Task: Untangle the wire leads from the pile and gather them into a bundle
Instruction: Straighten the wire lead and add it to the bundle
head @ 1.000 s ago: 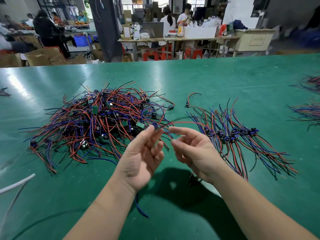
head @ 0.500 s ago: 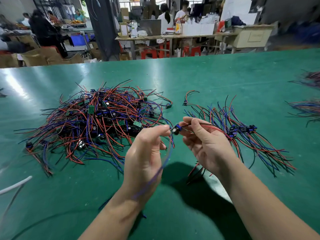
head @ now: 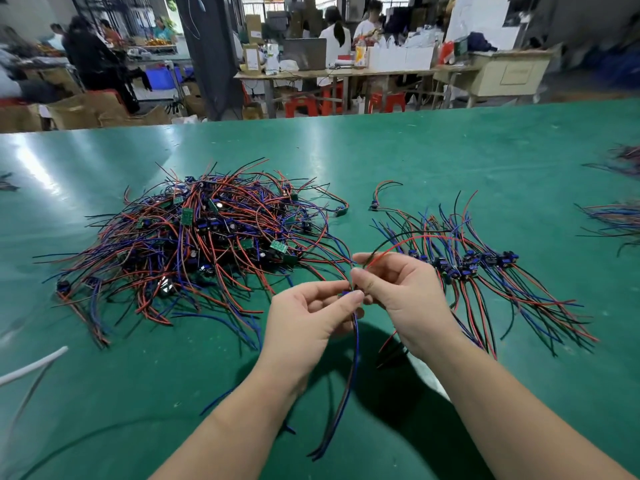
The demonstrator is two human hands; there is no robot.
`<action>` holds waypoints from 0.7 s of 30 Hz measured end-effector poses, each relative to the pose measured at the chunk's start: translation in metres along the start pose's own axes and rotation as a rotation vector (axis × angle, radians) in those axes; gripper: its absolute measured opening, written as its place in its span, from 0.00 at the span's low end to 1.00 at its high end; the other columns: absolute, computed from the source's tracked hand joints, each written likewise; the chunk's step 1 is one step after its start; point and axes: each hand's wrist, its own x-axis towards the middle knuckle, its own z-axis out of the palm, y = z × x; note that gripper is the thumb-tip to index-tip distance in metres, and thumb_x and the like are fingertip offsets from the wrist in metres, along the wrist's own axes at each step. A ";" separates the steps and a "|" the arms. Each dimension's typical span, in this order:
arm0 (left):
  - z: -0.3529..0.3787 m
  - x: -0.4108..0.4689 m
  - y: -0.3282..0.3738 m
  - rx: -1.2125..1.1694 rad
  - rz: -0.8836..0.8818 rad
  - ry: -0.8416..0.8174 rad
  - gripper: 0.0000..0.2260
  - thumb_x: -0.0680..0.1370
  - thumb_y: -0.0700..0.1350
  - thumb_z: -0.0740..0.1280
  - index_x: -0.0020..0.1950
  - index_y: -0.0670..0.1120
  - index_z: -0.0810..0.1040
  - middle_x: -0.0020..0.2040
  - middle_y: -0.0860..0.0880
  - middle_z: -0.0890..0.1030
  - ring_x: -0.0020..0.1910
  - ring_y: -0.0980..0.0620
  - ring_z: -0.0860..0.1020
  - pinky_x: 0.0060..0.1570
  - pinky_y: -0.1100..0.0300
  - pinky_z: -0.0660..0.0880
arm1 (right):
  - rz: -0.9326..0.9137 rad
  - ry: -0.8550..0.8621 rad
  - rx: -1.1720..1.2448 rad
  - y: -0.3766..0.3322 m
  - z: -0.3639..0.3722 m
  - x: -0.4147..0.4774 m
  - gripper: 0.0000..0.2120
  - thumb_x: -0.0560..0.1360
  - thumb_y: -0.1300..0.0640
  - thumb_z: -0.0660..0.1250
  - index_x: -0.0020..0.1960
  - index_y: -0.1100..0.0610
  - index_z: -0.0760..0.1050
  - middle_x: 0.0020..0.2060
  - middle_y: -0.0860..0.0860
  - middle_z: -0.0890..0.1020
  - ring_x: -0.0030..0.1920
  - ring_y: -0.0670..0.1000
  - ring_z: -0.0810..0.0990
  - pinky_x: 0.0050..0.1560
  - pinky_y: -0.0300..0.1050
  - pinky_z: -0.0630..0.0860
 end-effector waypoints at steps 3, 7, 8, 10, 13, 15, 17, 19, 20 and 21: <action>-0.001 0.001 0.001 -0.031 -0.075 0.015 0.17 0.61 0.42 0.74 0.48 0.39 0.81 0.36 0.45 0.84 0.31 0.55 0.81 0.30 0.64 0.77 | 0.078 -0.062 -0.051 0.004 0.003 -0.002 0.07 0.71 0.67 0.71 0.38 0.56 0.81 0.32 0.51 0.83 0.36 0.49 0.78 0.41 0.45 0.76; 0.000 0.001 0.004 -0.026 -0.149 -0.036 0.14 0.62 0.44 0.73 0.44 0.39 0.80 0.35 0.44 0.84 0.32 0.53 0.82 0.30 0.64 0.78 | 0.170 0.028 0.046 -0.004 -0.008 0.005 0.11 0.73 0.64 0.70 0.31 0.58 0.79 0.26 0.52 0.80 0.27 0.46 0.76 0.28 0.34 0.72; 0.000 0.000 0.005 -0.006 -0.153 -0.061 0.15 0.61 0.44 0.74 0.44 0.39 0.80 0.35 0.44 0.84 0.32 0.53 0.83 0.30 0.64 0.78 | 0.203 0.070 0.118 -0.007 -0.012 0.008 0.12 0.73 0.64 0.69 0.31 0.59 0.79 0.26 0.52 0.80 0.27 0.45 0.77 0.28 0.34 0.72; 0.000 -0.003 0.005 0.065 -0.171 -0.124 0.14 0.62 0.44 0.74 0.44 0.38 0.79 0.35 0.43 0.83 0.32 0.52 0.82 0.31 0.63 0.78 | 0.252 0.160 0.266 -0.011 -0.022 0.013 0.09 0.73 0.66 0.68 0.34 0.60 0.78 0.28 0.52 0.81 0.28 0.45 0.79 0.28 0.33 0.74; 0.000 -0.004 0.002 0.189 -0.214 -0.205 0.07 0.69 0.38 0.74 0.44 0.38 0.79 0.37 0.41 0.83 0.32 0.51 0.82 0.34 0.60 0.80 | 0.255 0.270 0.355 -0.014 -0.034 0.018 0.05 0.73 0.69 0.67 0.40 0.63 0.78 0.29 0.52 0.81 0.30 0.47 0.81 0.30 0.33 0.76; -0.002 -0.004 0.001 0.272 -0.213 -0.224 0.05 0.70 0.37 0.74 0.42 0.40 0.79 0.37 0.41 0.82 0.33 0.51 0.81 0.38 0.58 0.81 | 0.244 0.310 0.345 -0.013 -0.038 0.019 0.05 0.73 0.70 0.67 0.41 0.63 0.78 0.30 0.52 0.81 0.31 0.47 0.82 0.31 0.32 0.76; -0.005 -0.003 0.001 0.342 -0.203 -0.243 0.05 0.70 0.37 0.74 0.42 0.41 0.79 0.35 0.44 0.83 0.34 0.51 0.82 0.40 0.57 0.81 | 0.236 0.334 0.340 -0.013 -0.037 0.019 0.04 0.74 0.69 0.67 0.42 0.63 0.78 0.29 0.52 0.82 0.31 0.47 0.83 0.30 0.32 0.76; -0.009 -0.002 0.003 0.392 -0.194 -0.257 0.06 0.70 0.38 0.75 0.43 0.40 0.79 0.35 0.44 0.83 0.35 0.51 0.82 0.39 0.58 0.81 | 0.216 0.373 0.346 -0.013 -0.036 0.019 0.04 0.74 0.66 0.68 0.41 0.63 0.78 0.28 0.52 0.82 0.31 0.49 0.83 0.28 0.33 0.76; -0.012 -0.001 0.004 0.411 -0.189 -0.260 0.06 0.70 0.39 0.75 0.43 0.41 0.79 0.35 0.44 0.83 0.35 0.52 0.82 0.37 0.60 0.80 | 0.205 0.391 0.350 -0.015 -0.036 0.019 0.04 0.74 0.65 0.68 0.40 0.63 0.77 0.27 0.53 0.81 0.31 0.50 0.84 0.27 0.33 0.75; -0.014 0.000 0.005 0.431 -0.183 -0.263 0.06 0.70 0.39 0.76 0.43 0.42 0.79 0.36 0.45 0.84 0.35 0.53 0.82 0.37 0.60 0.80 | 0.196 0.406 0.348 -0.015 -0.036 0.019 0.05 0.75 0.64 0.68 0.40 0.62 0.77 0.26 0.53 0.81 0.30 0.50 0.84 0.26 0.33 0.75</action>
